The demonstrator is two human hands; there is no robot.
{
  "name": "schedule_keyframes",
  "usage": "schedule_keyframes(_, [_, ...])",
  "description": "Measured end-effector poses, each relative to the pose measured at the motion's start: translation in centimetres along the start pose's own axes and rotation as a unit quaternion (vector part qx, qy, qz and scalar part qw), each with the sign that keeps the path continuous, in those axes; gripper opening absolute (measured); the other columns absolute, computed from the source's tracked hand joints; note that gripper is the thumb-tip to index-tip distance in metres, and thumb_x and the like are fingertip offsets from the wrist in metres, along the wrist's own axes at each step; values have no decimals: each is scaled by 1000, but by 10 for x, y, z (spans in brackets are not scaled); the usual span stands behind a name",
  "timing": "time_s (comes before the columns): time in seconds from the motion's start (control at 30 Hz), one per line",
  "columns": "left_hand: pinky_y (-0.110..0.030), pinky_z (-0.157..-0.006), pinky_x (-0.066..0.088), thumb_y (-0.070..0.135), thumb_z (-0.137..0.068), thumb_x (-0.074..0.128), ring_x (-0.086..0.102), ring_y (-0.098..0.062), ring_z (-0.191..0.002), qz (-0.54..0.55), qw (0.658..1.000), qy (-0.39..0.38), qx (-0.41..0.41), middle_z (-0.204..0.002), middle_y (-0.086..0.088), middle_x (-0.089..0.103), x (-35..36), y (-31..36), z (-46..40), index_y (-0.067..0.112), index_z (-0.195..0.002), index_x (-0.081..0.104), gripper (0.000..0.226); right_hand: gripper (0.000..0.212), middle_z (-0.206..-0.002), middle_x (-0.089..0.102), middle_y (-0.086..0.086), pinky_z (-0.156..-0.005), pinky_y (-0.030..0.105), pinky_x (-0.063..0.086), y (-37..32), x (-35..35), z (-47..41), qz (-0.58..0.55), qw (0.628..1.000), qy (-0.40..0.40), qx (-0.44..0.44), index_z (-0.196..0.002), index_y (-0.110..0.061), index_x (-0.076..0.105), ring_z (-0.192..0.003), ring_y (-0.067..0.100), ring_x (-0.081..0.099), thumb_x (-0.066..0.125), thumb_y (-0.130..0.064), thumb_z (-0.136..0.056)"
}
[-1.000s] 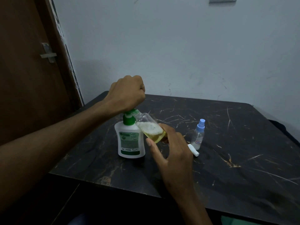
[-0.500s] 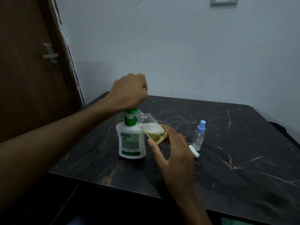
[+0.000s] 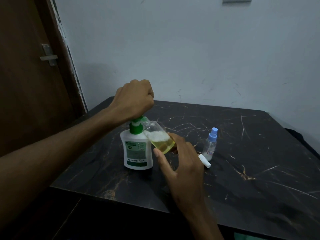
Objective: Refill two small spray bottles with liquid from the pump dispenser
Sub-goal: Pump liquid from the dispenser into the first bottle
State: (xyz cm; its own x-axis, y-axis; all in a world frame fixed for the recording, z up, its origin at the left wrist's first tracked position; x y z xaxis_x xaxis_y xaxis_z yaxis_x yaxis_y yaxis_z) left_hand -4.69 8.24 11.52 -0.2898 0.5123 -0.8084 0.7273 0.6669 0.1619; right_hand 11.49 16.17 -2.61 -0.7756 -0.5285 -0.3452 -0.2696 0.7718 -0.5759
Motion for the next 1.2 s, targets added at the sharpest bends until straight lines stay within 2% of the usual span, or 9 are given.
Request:
schedule_keyframes(0.13, [-25, -54, 31, -1, -78, 51, 38, -11, -45, 3, 1000, -21, 3, -47, 4, 47, 0, 2, 0, 20, -44, 38, 42, 46, -112, 66, -9, -88, 12, 46, 0, 1, 0, -3, 1000, -2, 1, -134, -22, 60, -101, -1, 58, 62, -50, -98])
schedule_keyframes(0.27, [-25, -51, 28, -3, -76, 51, 32, -9, -43, 22, 1000, 8, 6, -72, 5, 58, -8, 5, -1, 20, -43, 34, 43, 48, -112, 65, -9, -88, 12, 47, -1, 0, 0, -13, 1000, -6, 5, -136, -21, 60, -101, -1, 59, 60, -51, -99])
schedule_keyframes(0.33, [-26, -51, 28, -2, -75, 51, 32, -9, -43, 18, 1000, 4, 0, -63, 5, 58, -4, 4, 0, 20, -43, 34, 42, 48, -113, 66, -9, -88, 14, 47, 1, 0, 0, -15, 1000, -7, 10, -136, -20, 61, -101, 1, 59, 62, -49, -98])
schedule_keyframes(0.43, [-26, -52, 30, 1, -74, 51, 34, -10, -44, 5, 1000, -12, 1, -44, 9, 43, 1, 3, 2, 19, -43, 36, 39, 47, -112, 66, -9, -88, 12, 47, 0, -1, 0, -14, 1000, -4, 10, -135, -19, 62, -101, 0, 59, 64, -48, -98])
schedule_keyframes(0.5, [-25, -53, 31, 0, -75, 51, 34, -9, -43, 13, 1000, -17, 11, -56, 12, 55, -2, 4, 1, 19, -43, 36, 40, 48, -112, 66, -8, -88, 10, 45, -2, -2, 0, -11, 1000, -1, 7, -135, -18, 62, -100, -1, 59, 64, -47, -97])
schedule_keyframes(0.6, [-24, -52, 29, -1, -75, 51, 32, -10, -43, 12, 1000, -11, 18, -72, 6, 58, -7, 9, -1, 18, -43, 35, 40, 49, -112, 66, -8, -89, 6, 41, -2, -3, 0, -6, 1000, 2, 10, -135, -16, 62, -100, -2, 57, 63, -48, -97])
schedule_keyframes(1.0, [-24, -51, 29, -1, -78, 50, 33, -9, -45, 12, 1000, -16, 7, -76, 3, 58, -7, 8, -1, 19, -46, 37, 40, 50, -116, 66, -8, -90, 13, 47, -1, -1, 0, -7, 1000, 3, 7, -137, -18, 60, -103, 0, 59, 62, -49, -97])
schedule_keyframes(1.1, [-26, -50, 30, 1, -78, 50, 33, -9, -45, 13, 1000, -18, -6, -58, 1, 56, 0, 4, 1, 20, -46, 36, 40, 48, -114, 67, -9, -90, 9, 44, -1, -2, 0, -4, 1000, 11, 4, -135, -17, 62, -101, -1, 58, 64, -46, -97])
schedule_keyframes(1.2, [-26, -53, 32, 1, -77, 51, 38, -10, -45, 6, 1000, -20, -13, -44, 10, 36, 1, 2, 2, 16, -46, 41, 37, 46, -114, 67, -8, -90, 10, 44, -2, -2, 0, -3, 1000, 14, -4, -134, -17, 62, -101, 0, 59, 65, -45, -97])
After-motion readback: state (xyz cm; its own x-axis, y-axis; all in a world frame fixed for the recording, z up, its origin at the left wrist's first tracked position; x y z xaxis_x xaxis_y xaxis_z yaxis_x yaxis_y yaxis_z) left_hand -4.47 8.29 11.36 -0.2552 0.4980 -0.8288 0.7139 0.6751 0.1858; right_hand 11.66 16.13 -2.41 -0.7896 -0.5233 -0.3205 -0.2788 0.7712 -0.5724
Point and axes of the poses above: each hand's wrist, its own z-axis away from the middle knuckle, its own x-axis out of the palm, y = z × x, the point moved 6 cm from there along -z, towards the middle knuckle
